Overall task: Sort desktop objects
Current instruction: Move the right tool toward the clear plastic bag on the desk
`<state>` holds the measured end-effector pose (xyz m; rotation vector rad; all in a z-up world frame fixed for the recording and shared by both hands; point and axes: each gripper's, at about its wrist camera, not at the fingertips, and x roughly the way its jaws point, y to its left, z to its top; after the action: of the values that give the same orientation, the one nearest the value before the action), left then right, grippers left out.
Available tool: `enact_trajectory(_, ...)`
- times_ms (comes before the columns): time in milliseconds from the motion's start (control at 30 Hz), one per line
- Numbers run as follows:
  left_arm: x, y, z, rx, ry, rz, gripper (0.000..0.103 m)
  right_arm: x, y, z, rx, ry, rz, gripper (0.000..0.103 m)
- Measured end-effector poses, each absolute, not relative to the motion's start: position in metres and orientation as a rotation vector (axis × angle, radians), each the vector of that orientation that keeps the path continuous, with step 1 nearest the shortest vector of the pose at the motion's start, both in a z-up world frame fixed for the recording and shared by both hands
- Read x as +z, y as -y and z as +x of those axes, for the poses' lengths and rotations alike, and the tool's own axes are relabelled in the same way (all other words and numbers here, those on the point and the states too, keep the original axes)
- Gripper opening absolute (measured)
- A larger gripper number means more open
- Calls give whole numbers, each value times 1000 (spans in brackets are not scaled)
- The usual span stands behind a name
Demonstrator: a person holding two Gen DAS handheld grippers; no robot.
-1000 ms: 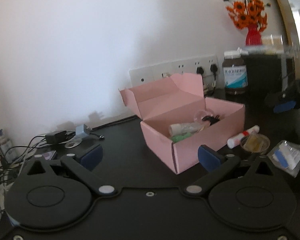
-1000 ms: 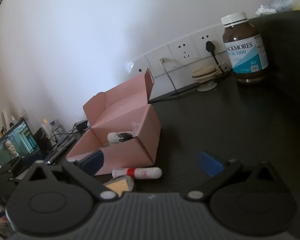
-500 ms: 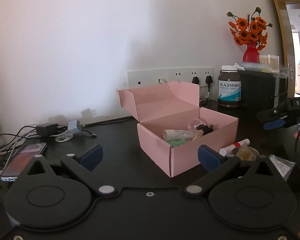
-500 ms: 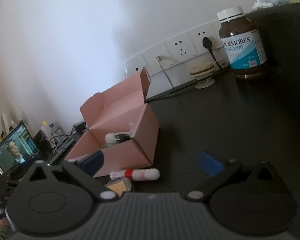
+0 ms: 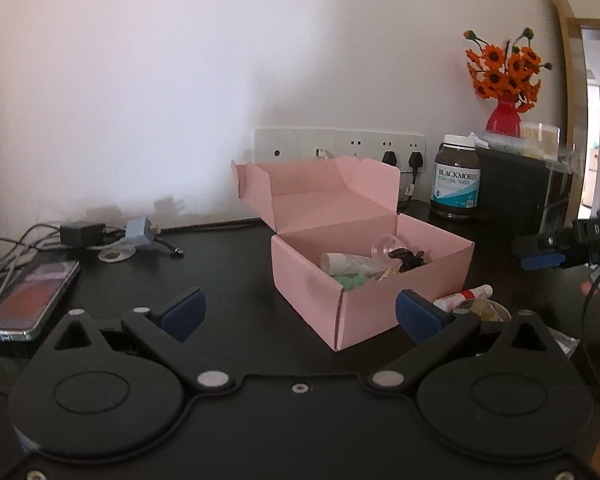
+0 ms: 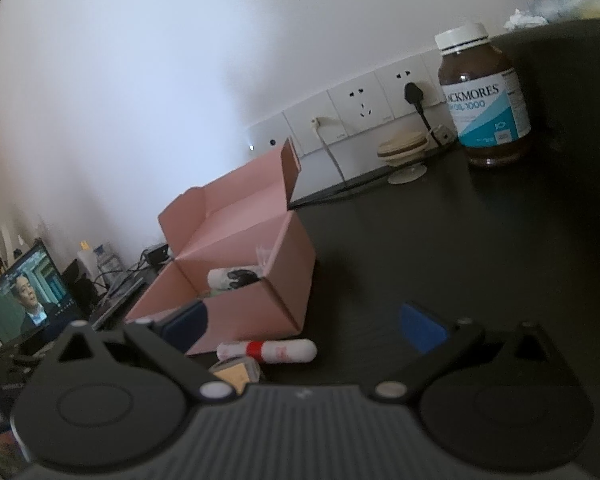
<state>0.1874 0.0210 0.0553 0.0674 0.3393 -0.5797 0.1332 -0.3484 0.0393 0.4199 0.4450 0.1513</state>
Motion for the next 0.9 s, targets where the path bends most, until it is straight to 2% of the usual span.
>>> enact_trajectory(367, 55, -28, 194, -555, -364, 20, 103, 46, 324, 130, 170, -559, 226, 102)
enact_trajectory(900, 57, -31, 192, -503, -346, 13, 103, 58, 283, 123, 270, -598, 14, 102)
